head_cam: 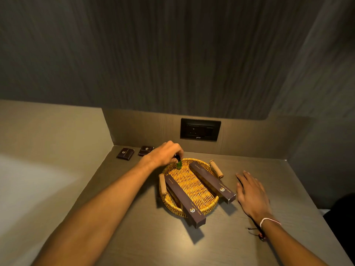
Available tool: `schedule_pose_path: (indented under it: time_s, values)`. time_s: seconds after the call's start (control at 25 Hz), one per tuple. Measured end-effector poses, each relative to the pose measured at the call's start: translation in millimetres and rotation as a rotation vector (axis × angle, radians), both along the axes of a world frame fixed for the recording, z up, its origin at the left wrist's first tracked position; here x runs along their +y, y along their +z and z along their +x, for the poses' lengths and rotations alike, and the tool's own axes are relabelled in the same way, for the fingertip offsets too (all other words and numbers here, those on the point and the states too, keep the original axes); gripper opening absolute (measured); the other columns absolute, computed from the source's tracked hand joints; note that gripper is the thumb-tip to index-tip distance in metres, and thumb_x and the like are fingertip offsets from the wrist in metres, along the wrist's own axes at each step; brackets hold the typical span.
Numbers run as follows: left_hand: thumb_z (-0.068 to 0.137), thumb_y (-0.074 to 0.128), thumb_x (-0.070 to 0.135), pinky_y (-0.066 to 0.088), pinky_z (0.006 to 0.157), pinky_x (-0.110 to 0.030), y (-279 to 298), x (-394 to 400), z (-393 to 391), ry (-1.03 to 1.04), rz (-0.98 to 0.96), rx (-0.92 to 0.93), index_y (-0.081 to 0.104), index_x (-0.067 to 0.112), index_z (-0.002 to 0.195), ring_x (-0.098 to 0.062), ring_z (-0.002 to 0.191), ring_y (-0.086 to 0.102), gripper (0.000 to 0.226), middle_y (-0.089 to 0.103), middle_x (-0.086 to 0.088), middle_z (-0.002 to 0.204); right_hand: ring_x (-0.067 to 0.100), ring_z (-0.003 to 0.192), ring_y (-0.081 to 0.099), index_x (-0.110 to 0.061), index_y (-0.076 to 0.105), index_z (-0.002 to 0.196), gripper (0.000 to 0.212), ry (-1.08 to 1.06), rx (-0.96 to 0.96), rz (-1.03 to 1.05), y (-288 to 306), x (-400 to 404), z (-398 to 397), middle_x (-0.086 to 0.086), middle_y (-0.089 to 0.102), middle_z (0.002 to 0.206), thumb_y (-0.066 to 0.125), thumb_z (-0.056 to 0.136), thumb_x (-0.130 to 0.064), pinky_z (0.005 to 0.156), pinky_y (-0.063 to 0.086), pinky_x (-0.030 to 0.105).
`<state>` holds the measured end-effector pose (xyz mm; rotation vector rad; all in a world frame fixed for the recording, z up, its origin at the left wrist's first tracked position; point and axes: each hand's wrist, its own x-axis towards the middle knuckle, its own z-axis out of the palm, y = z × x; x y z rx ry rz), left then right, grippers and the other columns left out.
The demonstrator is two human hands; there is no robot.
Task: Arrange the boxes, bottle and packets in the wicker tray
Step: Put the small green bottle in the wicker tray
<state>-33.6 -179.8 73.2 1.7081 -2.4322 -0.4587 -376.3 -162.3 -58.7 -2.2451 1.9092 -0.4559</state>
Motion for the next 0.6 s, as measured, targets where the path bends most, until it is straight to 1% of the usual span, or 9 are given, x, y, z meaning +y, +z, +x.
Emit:
schedule_pose_path:
  time_s: [0.2, 0.44, 0.52, 0.6]
  values:
    - [0.09, 0.067, 0.005, 0.054, 0.099, -0.041, -9.2, 2.7, -1.4, -0.021, 0.008, -0.052, 0.069, 0.01, 0.114, -0.022, 0.118, 0.063, 0.025, 0.068, -0.01, 0.123, 0.02, 0.151, 0.028, -0.025, 0.04, 0.151, 0.05, 0.003, 0.02, -0.008, 0.3, -1.1, 0.5, 0.003, 0.035, 0.162, 0.035, 0.103, -0.038, 0.123, 0.021, 0.041]
    - [0.09, 0.067, 0.007, 0.053, 0.1, -0.044, -6.1, 9.7, 0.4, 0.023, -0.015, 0.01, 0.064, 0.012, 0.122, -0.023, 0.119, 0.063, 0.033, 0.061, -0.012, 0.129, 0.02, 0.153, 0.024, -0.026, 0.036, 0.152, 0.051, 0.015, 0.003, 0.007, -0.2, -1.0, 0.1, 0.002, 0.031, 0.164, 0.032, 0.103, -0.039, 0.123, 0.018, 0.041]
    - [0.09, 0.067, 0.007, 0.054, 0.1, -0.043, -4.5, 11.5, 1.8, 0.026, -0.019, 0.013, 0.064, 0.013, 0.124, -0.022, 0.118, 0.063, 0.035, 0.06, -0.012, 0.13, 0.019, 0.153, 0.022, -0.025, 0.034, 0.154, 0.053, 0.024, 0.003, 0.004, -0.1, -0.4, -0.2, 0.002, 0.029, 0.164, 0.031, 0.103, -0.041, 0.124, 0.016, 0.041]
    - [0.09, 0.067, 0.006, 0.053, 0.099, -0.04, -4.3, 12.8, 6.2, 0.042, -0.049, 0.015, 0.062, 0.013, 0.127, -0.022, 0.118, 0.062, 0.038, 0.059, -0.011, 0.131, 0.018, 0.155, 0.016, -0.025, 0.028, 0.156, 0.056, 0.039, 0.017, 0.017, 0.1, 0.9, -1.0, 0.002, 0.023, 0.166, 0.028, 0.103, -0.044, 0.124, 0.011, 0.039]
